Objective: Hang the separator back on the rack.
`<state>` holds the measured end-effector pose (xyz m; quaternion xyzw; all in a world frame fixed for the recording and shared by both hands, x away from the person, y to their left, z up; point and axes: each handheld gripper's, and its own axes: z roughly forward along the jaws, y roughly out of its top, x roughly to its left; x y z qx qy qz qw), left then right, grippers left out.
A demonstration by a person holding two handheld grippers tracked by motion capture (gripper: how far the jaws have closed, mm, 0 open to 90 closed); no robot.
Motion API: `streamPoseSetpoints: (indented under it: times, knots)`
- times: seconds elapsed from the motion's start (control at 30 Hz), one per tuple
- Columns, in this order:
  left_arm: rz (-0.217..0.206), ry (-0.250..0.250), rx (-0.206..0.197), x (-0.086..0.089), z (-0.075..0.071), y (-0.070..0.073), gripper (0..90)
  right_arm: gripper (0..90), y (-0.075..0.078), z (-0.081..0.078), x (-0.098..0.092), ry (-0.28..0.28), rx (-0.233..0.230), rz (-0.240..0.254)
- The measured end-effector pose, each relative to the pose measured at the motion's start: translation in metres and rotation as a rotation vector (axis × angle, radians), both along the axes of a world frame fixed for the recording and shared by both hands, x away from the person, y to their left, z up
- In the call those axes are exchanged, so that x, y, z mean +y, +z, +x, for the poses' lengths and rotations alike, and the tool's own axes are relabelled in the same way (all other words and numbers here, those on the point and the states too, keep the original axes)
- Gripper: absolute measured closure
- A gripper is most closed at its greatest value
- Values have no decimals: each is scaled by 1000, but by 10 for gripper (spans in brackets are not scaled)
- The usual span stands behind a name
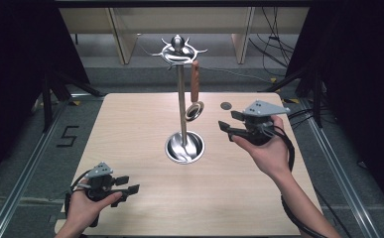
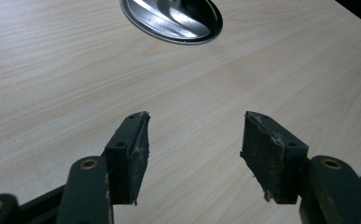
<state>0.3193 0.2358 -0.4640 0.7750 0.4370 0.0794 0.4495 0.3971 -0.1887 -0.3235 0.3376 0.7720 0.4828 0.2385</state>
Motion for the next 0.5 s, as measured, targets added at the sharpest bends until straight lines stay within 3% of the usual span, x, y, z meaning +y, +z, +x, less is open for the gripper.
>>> streamPoseSetpoints:
  times: [0.3,0.37,0.5]
  knots:
    - [7,4,9,0,0,-1,404,444,-56,-15,-45,-84,121,-35]
    - [8,4,11,0,1,-2,403,444,-68,-14,-56,-102,126,-60]
    - [10,0,15,0,1,-2,399,444,-91,-15,-73,-162,187,-51]
